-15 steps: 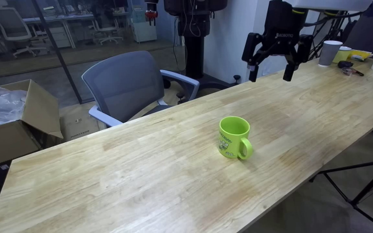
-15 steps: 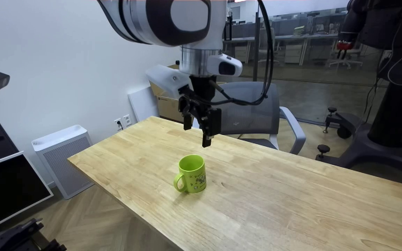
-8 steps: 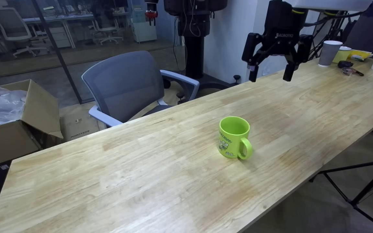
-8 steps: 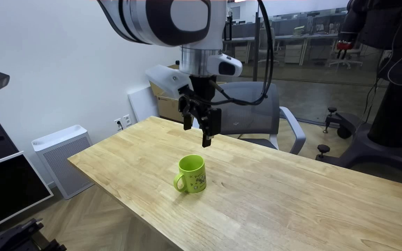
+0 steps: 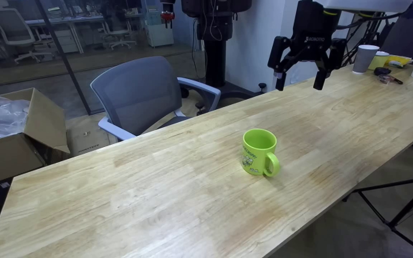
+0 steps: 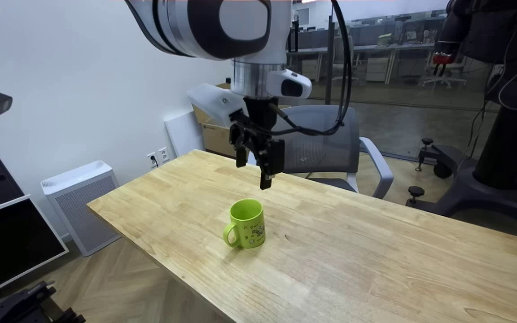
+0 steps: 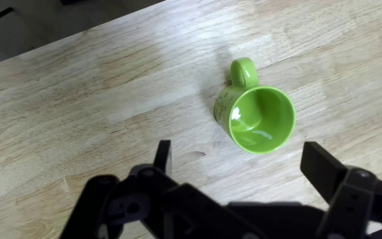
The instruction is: Move the mug to the right
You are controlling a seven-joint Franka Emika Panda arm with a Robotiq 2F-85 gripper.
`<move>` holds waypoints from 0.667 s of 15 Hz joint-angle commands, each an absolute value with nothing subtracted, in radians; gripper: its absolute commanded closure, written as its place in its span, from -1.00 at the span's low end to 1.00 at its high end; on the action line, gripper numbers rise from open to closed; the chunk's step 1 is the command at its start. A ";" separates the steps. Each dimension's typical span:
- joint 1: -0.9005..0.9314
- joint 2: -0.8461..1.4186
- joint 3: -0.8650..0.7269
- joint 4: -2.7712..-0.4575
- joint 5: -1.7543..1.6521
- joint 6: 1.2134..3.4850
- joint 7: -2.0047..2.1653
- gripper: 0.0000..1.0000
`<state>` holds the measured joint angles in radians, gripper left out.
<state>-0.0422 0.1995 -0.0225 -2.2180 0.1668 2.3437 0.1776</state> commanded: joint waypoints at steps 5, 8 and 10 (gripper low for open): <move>-0.035 0.205 -0.030 -2.211 0.158 2.339 0.186 -1.00; -0.023 0.224 -0.034 -2.201 0.124 2.368 0.228 -1.00; -0.016 0.244 -0.038 -2.189 0.102 2.388 0.251 -1.00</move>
